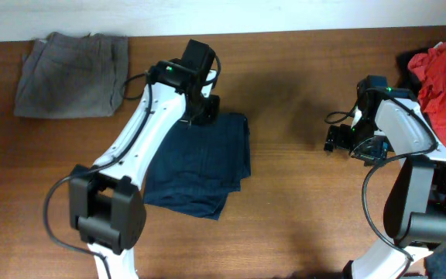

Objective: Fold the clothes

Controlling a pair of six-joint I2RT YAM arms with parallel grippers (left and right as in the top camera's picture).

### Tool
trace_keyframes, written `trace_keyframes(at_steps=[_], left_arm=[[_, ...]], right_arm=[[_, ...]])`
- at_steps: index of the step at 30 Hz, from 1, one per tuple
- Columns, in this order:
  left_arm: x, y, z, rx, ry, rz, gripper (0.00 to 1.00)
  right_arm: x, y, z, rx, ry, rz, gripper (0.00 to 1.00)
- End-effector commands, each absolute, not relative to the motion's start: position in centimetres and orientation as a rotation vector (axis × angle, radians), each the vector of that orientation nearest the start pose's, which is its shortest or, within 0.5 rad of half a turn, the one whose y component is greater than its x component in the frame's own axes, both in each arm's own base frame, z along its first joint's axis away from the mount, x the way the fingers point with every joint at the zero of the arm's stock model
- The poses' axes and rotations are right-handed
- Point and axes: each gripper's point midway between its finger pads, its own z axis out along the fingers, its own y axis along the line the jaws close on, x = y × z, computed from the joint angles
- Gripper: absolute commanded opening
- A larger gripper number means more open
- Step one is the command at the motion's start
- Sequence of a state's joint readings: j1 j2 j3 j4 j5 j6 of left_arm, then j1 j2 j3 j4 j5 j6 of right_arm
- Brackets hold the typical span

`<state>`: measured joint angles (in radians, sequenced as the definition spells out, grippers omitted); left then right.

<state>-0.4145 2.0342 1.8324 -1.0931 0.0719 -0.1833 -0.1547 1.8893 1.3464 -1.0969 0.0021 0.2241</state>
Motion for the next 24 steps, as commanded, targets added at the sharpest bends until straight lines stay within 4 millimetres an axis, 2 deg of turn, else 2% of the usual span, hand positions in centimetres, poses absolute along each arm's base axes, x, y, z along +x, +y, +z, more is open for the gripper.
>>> trace_keyframes(at_steps=[1,7,10,14,18,21,24], left_arm=[[41.3,-20.6,8.7,0.358,2.935,-0.263,0.12],[42.6,-21.5,4.5,0.363,2.957,-0.280,0.12],[43.2,-21.7,4.0,0.367,2.938,-0.286,0.08],[43.0,-21.5,5.8,0.364,2.929,-0.289,0.08],[41.6,-20.7,9.0,0.362,2.938,-0.276,0.08],[39.8,-18.7,11.3,0.352,2.963,-0.171,0.09],[37.8,-16.2,13.1,0.345,3.002,-0.021,0.21]], right_arm=[[32.8,-5.2,5.6,0.592,3.115,-0.003,0.99],[32.8,-5.2,5.6,0.592,3.115,-0.003,0.99],[32.8,-5.2,5.6,0.592,3.115,-0.002,0.99],[32.8,-5.2,5.6,0.592,3.115,-0.002,0.99],[32.8,-5.2,5.6,0.592,3.115,-0.002,0.99],[32.8,-5.2,5.6,0.592,3.115,-0.002,0.99],[32.8,-5.2,5.6,0.592,3.115,-0.002,0.99]])
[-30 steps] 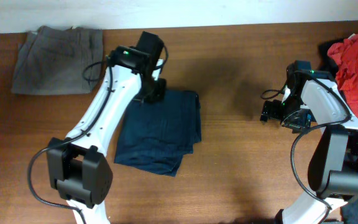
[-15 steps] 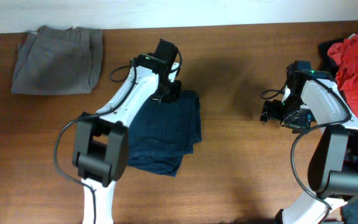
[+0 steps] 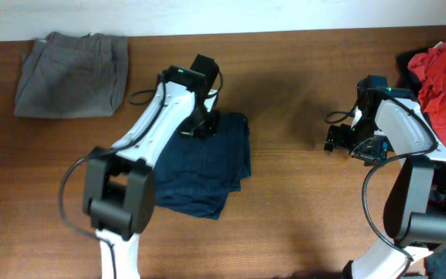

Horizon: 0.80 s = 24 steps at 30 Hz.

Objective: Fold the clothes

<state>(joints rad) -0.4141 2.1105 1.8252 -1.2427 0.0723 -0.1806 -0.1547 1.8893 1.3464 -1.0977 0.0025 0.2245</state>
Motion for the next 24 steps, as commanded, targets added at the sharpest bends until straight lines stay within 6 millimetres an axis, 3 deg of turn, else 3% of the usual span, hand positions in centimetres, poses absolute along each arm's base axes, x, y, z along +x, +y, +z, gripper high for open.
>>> trace_keyframes(at_steps=[1,3,9,17,20,24], left_arm=[[37.2,-15.6,13.4,0.345,3.016,0.015,0.24],[35.9,-14.9,13.6,0.351,3.062,0.049,0.32],[32.5,-13.6,12.1,0.324,3.211,0.116,0.32],[30.3,-12.7,6.2,0.284,3.289,0.149,0.32],[28.6,-13.4,4.1,0.268,3.349,0.039,0.31],[27.2,-13.2,3.2,0.263,3.396,0.020,0.17]], right_arm=[[32.8,-5.2,5.6,0.592,3.115,-0.003,0.99],[32.8,-5.2,5.6,0.592,3.115,-0.003,0.99],[32.8,-5.2,5.6,0.592,3.115,-0.002,0.99],[32.8,-5.2,5.6,0.592,3.115,-0.002,0.99],[32.8,-5.2,5.6,0.592,3.115,-0.003,0.99],[32.8,-5.2,5.6,0.592,3.115,-0.002,0.99]])
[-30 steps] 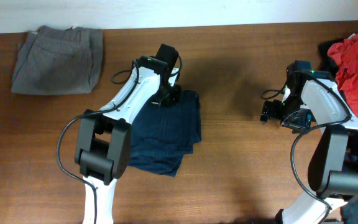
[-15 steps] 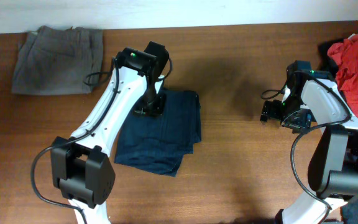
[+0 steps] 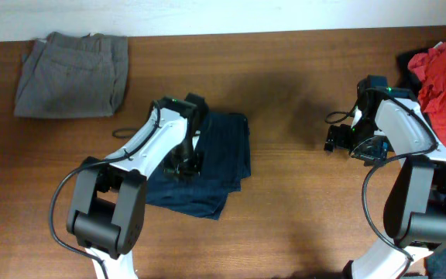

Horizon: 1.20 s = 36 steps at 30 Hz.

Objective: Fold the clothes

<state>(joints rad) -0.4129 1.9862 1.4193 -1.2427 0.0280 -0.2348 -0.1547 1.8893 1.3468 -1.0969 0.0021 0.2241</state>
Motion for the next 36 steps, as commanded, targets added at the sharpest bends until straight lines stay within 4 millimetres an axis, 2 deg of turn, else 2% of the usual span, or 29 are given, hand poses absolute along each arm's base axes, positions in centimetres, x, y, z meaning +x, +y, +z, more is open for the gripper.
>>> trace_keyframes(at_steps=[1,5,9,12,14,17,19,22,24,25,28,29,30,32,36], left_arm=[[27.2,-13.3,3.2,0.263,3.393,0.018,0.17],[29.0,-13.1,5.0,0.267,3.324,0.061,0.14],[31.3,-12.8,9.4,0.266,3.208,0.119,0.15],[33.5,-12.0,12.4,0.249,3.079,0.196,0.33],[35.0,-11.2,13.4,0.220,3.004,0.243,0.54],[36.7,-10.3,13.4,0.155,2.966,0.228,0.74],[37.5,-9.1,12.9,0.096,2.966,0.216,0.83],[38.6,-7.6,11.8,0.077,2.985,0.140,0.86],[39.1,-7.3,10.9,0.121,3.008,0.006,0.87],[39.5,-7.5,10.4,0.148,3.018,-0.110,0.87],[39.9,-7.9,9.6,0.234,3.011,-0.302,0.87],[40.1,-7.9,9.4,0.262,3.001,-0.359,0.93],[40.2,-8.2,9.3,0.307,2.983,-0.424,0.93],[40.3,-9.5,9.1,0.473,2.909,-0.636,0.99],[40.5,-8.8,7.5,0.456,2.924,-0.702,0.99]], right_arm=[[32.8,-5.2,5.6,0.592,3.115,-0.003,0.99],[32.8,-5.2,5.6,0.592,3.115,-0.003,0.99],[32.8,-5.2,5.6,0.592,3.115,-0.002,0.99],[32.8,-5.2,5.6,0.592,3.115,-0.002,0.99],[32.8,-5.2,5.6,0.592,3.115,-0.002,0.99],[32.8,-5.2,5.6,0.592,3.115,-0.003,0.99],[32.8,-5.2,5.6,0.592,3.115,-0.003,0.99],[32.8,-5.2,5.6,0.592,3.115,-0.002,0.99],[32.8,-5.2,5.6,0.592,3.115,-0.002,0.99],[32.8,-5.2,5.6,0.592,3.115,-0.003,0.99],[32.8,-5.2,5.6,0.592,3.115,-0.003,0.99],[32.8,-5.2,5.6,0.592,3.115,-0.003,0.99],[32.8,-5.2,5.6,0.592,3.115,-0.002,0.99],[32.8,-5.2,5.6,0.592,3.115,-0.003,0.99],[32.8,-5.2,5.6,0.592,3.115,-0.002,0.99]])
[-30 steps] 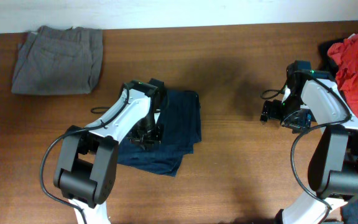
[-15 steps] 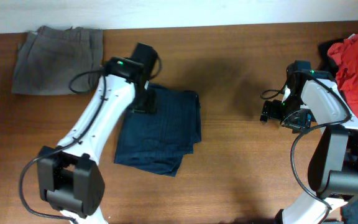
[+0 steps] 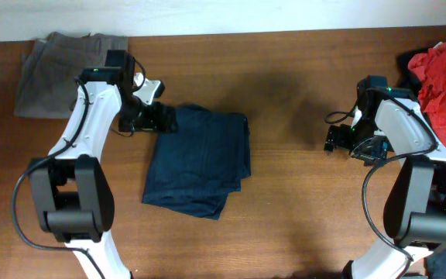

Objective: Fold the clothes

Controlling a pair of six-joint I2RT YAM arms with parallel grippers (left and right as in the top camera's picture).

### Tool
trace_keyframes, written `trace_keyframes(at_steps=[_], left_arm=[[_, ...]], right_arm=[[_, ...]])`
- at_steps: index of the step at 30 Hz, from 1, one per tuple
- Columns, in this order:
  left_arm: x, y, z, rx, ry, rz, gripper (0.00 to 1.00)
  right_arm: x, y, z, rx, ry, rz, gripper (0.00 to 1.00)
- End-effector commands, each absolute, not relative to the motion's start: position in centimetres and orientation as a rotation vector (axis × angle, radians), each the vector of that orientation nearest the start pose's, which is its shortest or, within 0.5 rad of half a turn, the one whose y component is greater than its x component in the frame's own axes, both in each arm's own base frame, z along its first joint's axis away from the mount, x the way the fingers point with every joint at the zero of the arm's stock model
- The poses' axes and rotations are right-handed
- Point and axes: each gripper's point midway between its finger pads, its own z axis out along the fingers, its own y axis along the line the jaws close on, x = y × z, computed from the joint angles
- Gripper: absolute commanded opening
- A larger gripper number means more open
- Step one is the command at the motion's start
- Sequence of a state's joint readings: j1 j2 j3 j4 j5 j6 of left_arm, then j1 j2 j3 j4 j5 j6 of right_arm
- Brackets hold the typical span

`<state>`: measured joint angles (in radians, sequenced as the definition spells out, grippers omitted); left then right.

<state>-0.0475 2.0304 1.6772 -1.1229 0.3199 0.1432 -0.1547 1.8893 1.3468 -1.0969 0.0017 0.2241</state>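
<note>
A dark blue garment [image 3: 200,159] lies folded on the table's middle left. My left gripper [image 3: 163,118] is low at the garment's upper left corner, fingers pointing right and touching its edge. The overhead view does not show how its jaws stand. My right gripper [image 3: 330,142] rests over bare wood at the right, well apart from any cloth, and its jaws are too small to read. A folded grey garment [image 3: 72,74] lies at the back left. A crumpled red garment [image 3: 444,74] lies at the right edge.
The wooden table [image 3: 300,209] has its back edge against a white wall. The right arm's base stands at the front right, beside the red cloth. The left arm reaches across the table's left half.
My left gripper has gone from the middle left of the blue garment to its upper left corner, with the arm now swung out to the left. The garment and right arm are unchanged.
My left gripper was first at the blue garment's top edge, and it was still there at the second moment. Then it lay on the garment's left middle, and now it is at the upper left corner. The garment kept its place. The right arm stayed still.
</note>
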Motion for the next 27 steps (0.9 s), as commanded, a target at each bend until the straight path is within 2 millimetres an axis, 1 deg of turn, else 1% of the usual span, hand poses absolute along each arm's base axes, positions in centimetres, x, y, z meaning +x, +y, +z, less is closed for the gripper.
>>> trace_keyframes(at_steps=[1,8,14,21,27], left_arm=[[40.4,-8.2,6.3,0.424,2.955,-0.715,0.99],[38.9,-6.5,2.5,0.329,3.096,-0.759,0.99],[38.1,-6.5,1.8,0.318,3.127,-0.776,0.99],[35.5,-7.3,0.2,0.284,3.174,-0.884,0.99],[33.3,-9.1,-0.9,0.297,3.149,-1.058,0.98]], right_arm=[[32.8,-5.2,5.6,0.592,3.115,-0.002,0.99],[32.8,-5.2,5.6,0.592,3.115,-0.002,0.99],[32.8,-5.2,5.6,0.592,3.115,-0.002,0.99],[32.8,-5.2,5.6,0.592,3.115,-0.003,0.99],[32.8,-5.2,5.6,0.592,3.115,-0.002,0.99]])
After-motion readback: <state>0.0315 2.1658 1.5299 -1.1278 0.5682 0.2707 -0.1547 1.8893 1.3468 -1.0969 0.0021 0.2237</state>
